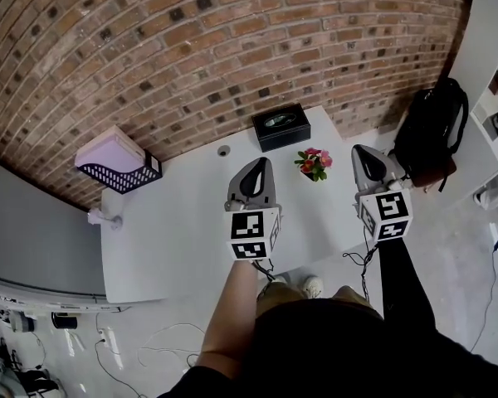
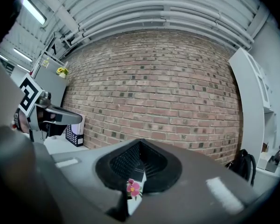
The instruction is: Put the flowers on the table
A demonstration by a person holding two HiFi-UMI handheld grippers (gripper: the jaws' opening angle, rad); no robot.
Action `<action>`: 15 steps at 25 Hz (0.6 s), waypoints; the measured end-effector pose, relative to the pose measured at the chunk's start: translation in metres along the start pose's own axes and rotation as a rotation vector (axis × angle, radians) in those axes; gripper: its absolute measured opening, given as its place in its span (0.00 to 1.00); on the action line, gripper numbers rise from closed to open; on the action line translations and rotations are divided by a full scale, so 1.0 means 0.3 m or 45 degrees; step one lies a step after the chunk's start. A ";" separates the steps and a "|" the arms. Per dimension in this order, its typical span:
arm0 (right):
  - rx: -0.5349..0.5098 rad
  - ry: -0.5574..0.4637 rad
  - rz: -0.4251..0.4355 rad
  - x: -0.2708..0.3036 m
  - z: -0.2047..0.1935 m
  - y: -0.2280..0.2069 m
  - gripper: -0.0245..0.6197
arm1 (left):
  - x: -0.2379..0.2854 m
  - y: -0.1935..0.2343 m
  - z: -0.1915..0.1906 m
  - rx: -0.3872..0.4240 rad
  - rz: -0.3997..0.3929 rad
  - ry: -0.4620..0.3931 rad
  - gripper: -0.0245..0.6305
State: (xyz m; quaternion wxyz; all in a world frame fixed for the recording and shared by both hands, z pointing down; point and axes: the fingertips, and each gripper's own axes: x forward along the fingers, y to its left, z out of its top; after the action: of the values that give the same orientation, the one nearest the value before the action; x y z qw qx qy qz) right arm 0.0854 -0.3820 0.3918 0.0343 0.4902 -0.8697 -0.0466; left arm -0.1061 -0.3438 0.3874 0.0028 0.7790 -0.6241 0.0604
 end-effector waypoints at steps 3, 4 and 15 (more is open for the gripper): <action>0.007 -0.008 0.009 0.009 0.010 0.012 0.04 | -0.002 0.011 0.002 -0.026 -0.003 -0.008 0.05; 0.008 -0.006 0.012 0.012 0.008 0.013 0.04 | -0.002 0.013 0.003 -0.027 -0.002 -0.009 0.05; 0.013 0.016 0.014 0.027 -0.019 0.015 0.04 | 0.005 0.023 0.006 -0.030 -0.007 -0.009 0.05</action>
State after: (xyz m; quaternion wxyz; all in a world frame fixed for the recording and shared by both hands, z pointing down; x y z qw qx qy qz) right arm 0.0780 -0.3868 0.3980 0.0375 0.4859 -0.8723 -0.0387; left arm -0.1122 -0.3471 0.3852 0.0098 0.7809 -0.6226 0.0504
